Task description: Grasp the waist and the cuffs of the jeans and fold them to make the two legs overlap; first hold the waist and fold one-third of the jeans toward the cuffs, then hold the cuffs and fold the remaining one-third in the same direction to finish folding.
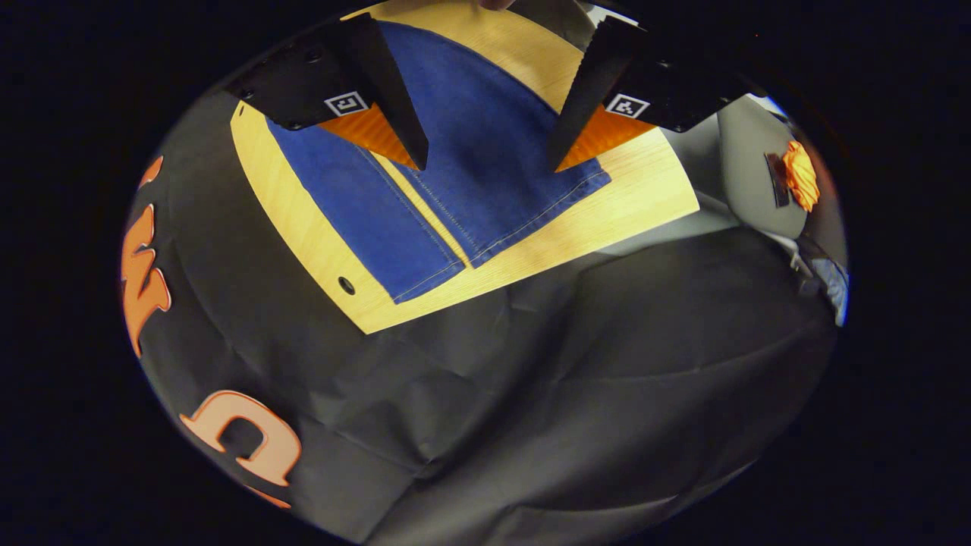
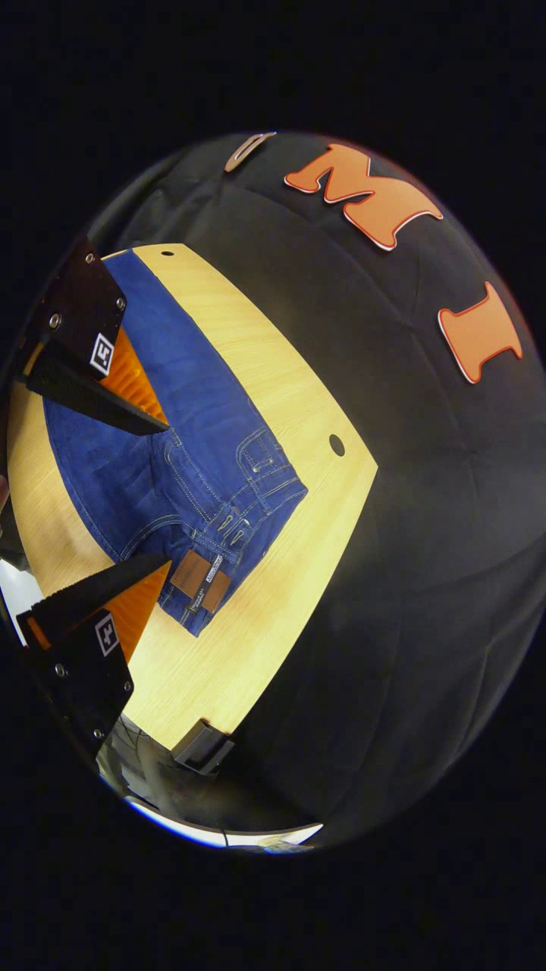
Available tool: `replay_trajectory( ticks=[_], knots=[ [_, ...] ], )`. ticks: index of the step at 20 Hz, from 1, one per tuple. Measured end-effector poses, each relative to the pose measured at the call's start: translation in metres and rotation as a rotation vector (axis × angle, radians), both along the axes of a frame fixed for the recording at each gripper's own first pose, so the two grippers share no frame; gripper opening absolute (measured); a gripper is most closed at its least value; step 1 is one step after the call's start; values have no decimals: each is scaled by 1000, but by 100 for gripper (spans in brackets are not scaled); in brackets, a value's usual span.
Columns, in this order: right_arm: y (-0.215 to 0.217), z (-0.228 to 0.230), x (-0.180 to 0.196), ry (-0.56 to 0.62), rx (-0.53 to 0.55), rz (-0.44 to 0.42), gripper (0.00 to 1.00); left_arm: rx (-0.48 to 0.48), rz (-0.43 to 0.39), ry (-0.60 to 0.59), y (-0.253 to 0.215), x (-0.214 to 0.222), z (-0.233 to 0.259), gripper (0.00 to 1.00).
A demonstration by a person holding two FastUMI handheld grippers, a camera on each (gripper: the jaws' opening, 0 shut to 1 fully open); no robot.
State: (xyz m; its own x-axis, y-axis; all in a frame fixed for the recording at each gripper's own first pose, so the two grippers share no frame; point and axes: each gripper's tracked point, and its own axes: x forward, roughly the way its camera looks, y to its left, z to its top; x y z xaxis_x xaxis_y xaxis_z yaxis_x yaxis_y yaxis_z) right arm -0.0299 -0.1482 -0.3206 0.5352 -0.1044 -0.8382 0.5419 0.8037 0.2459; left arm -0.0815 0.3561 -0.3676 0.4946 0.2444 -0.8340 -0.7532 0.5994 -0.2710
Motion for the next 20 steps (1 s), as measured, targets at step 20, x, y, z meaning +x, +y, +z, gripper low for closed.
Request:
replay_trajectory(
  ticks=[20],
  knots=[
    [-18, -63, -19, 100, 246, -165, 98, -305, 169, -19, 27, -19, -61, 94]
  ],
)
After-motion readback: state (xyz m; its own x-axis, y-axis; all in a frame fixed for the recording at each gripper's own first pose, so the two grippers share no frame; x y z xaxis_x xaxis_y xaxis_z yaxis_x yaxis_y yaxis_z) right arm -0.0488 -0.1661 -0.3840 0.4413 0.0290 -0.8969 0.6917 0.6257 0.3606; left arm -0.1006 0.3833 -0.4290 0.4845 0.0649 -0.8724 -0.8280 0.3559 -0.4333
